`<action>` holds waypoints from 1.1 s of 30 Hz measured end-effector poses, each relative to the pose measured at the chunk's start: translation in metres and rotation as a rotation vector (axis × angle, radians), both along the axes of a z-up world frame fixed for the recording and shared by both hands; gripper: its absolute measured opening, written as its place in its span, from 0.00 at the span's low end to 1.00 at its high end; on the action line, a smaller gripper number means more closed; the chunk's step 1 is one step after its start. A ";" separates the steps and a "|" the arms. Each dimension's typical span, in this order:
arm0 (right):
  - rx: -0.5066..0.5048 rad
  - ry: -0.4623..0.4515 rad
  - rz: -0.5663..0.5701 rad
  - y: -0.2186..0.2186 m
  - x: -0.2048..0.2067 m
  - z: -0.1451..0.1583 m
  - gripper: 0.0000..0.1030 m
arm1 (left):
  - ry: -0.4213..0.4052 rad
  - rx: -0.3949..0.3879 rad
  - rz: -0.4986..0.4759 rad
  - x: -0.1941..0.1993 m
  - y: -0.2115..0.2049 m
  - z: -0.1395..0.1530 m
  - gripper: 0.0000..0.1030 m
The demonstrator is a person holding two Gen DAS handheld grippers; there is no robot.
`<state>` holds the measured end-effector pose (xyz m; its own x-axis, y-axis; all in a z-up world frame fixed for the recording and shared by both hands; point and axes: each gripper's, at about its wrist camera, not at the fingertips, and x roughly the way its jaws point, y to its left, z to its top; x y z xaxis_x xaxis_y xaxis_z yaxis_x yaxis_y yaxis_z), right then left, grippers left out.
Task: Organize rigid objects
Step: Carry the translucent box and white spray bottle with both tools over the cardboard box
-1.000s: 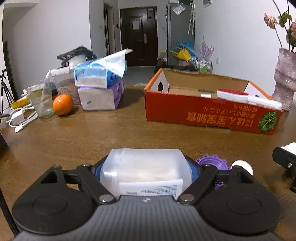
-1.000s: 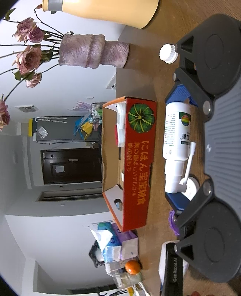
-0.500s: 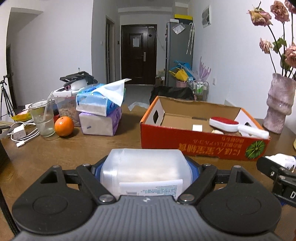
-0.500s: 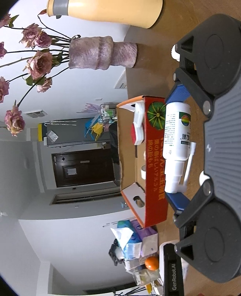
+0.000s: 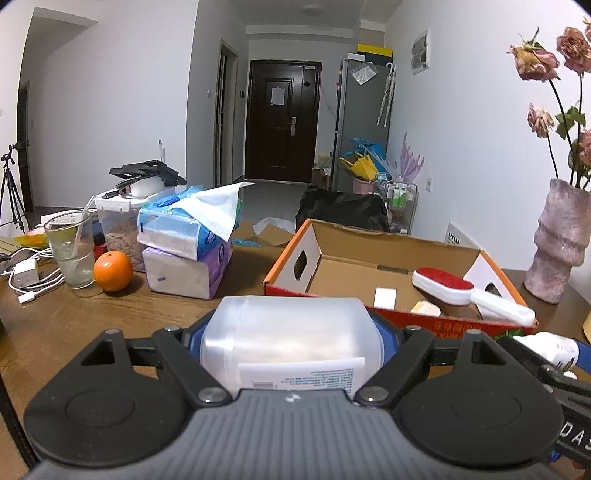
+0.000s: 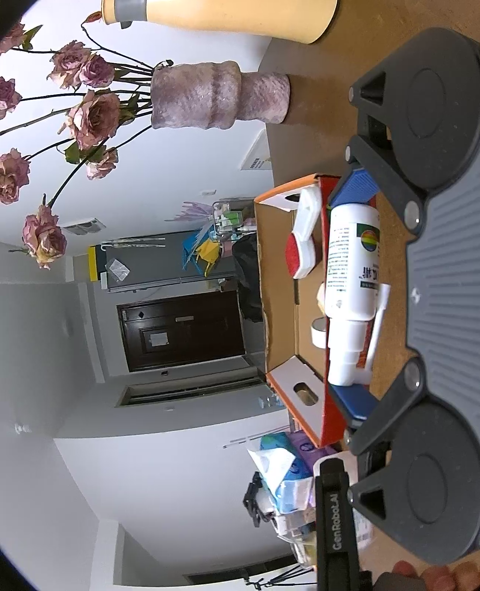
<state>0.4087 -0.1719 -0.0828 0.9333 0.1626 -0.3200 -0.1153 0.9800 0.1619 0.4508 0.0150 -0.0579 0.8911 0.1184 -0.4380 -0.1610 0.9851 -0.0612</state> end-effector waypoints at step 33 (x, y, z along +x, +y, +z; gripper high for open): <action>-0.012 -0.023 -0.020 0.007 0.077 0.000 0.95 | -0.080 0.001 -0.022 0.088 -0.014 0.015 0.81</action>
